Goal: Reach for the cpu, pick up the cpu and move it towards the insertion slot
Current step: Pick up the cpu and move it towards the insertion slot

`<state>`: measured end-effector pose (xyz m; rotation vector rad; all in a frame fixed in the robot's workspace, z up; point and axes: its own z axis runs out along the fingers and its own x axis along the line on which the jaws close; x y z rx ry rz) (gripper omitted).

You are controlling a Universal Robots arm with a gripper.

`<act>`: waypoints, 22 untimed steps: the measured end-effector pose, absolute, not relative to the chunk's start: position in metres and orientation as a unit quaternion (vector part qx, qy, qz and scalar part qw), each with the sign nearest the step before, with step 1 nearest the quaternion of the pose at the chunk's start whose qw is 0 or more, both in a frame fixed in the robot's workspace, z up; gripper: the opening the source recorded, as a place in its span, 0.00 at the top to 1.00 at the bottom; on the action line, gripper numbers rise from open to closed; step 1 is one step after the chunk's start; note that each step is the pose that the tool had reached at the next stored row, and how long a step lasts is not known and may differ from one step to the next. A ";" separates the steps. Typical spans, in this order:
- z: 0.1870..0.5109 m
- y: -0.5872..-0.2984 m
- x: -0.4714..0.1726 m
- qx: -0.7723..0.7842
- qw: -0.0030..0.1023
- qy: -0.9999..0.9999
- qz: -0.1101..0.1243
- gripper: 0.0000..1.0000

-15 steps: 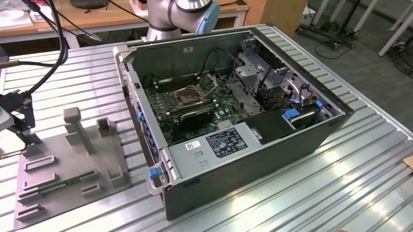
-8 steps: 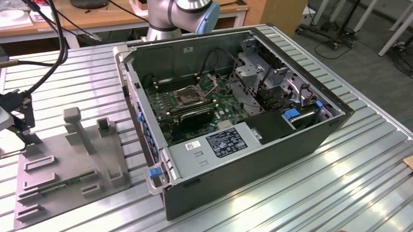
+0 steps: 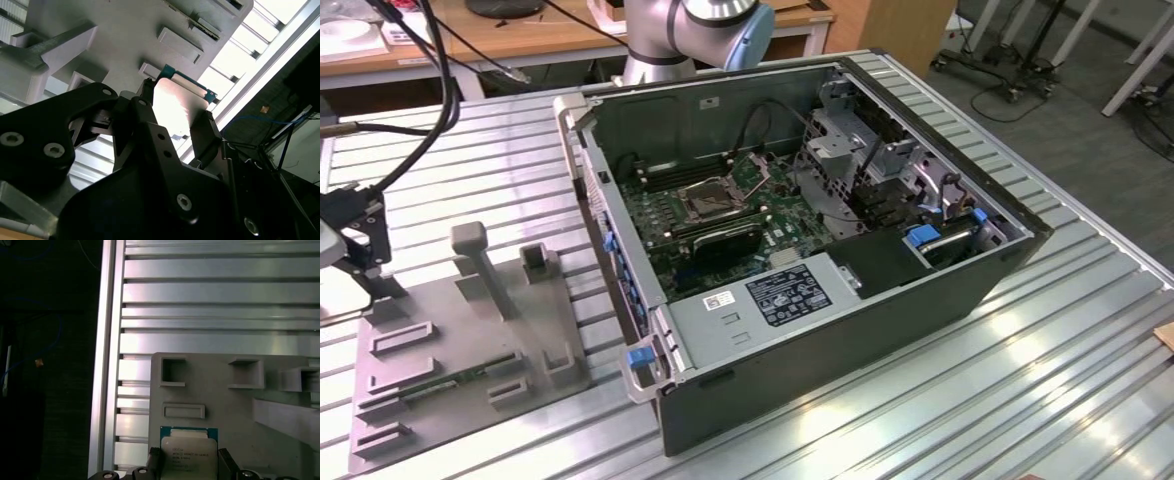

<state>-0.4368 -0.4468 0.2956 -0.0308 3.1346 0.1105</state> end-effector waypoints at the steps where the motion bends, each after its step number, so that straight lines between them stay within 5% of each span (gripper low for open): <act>1: 0.297 -0.447 -0.437 -0.010 0.002 0.999 0.035 0.46; 22: 0.326 -0.447 -0.437 -0.010 0.003 0.999 0.035 0.46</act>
